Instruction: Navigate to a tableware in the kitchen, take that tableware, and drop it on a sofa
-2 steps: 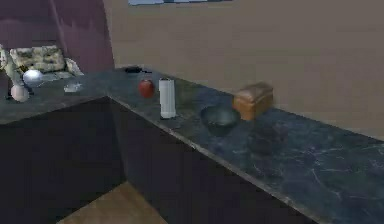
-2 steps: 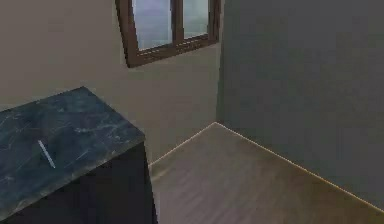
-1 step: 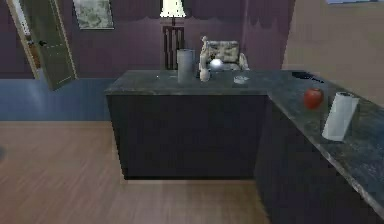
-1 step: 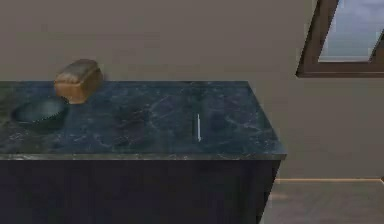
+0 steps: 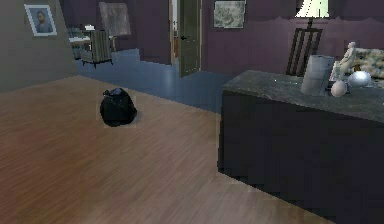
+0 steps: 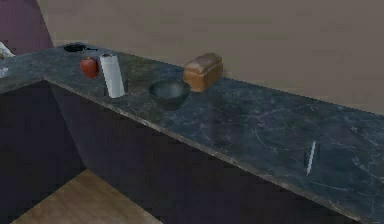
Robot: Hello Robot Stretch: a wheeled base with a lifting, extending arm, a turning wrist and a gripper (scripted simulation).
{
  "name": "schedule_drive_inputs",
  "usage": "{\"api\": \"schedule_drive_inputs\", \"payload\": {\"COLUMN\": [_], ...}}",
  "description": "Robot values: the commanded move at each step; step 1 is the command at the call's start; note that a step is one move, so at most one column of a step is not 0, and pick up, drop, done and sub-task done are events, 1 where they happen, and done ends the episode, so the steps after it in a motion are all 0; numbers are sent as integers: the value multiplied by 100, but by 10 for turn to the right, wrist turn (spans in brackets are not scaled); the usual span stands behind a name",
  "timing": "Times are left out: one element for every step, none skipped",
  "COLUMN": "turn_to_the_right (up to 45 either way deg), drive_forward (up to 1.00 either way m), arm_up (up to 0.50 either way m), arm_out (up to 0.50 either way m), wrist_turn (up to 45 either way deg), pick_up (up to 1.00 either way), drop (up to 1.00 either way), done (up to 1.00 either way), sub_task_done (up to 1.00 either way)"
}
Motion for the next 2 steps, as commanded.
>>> {"api": "schedule_drive_inputs", "payload": {"turn_to_the_right": [0, 0], "drive_forward": [0, 0], "arm_up": [50, 38], "arm_out": [0, 0], "wrist_turn": [0, 0], "pick_up": [0, 0], "drop": [0, 0], "done": [0, 0], "sub_task_done": [0, 0]}}
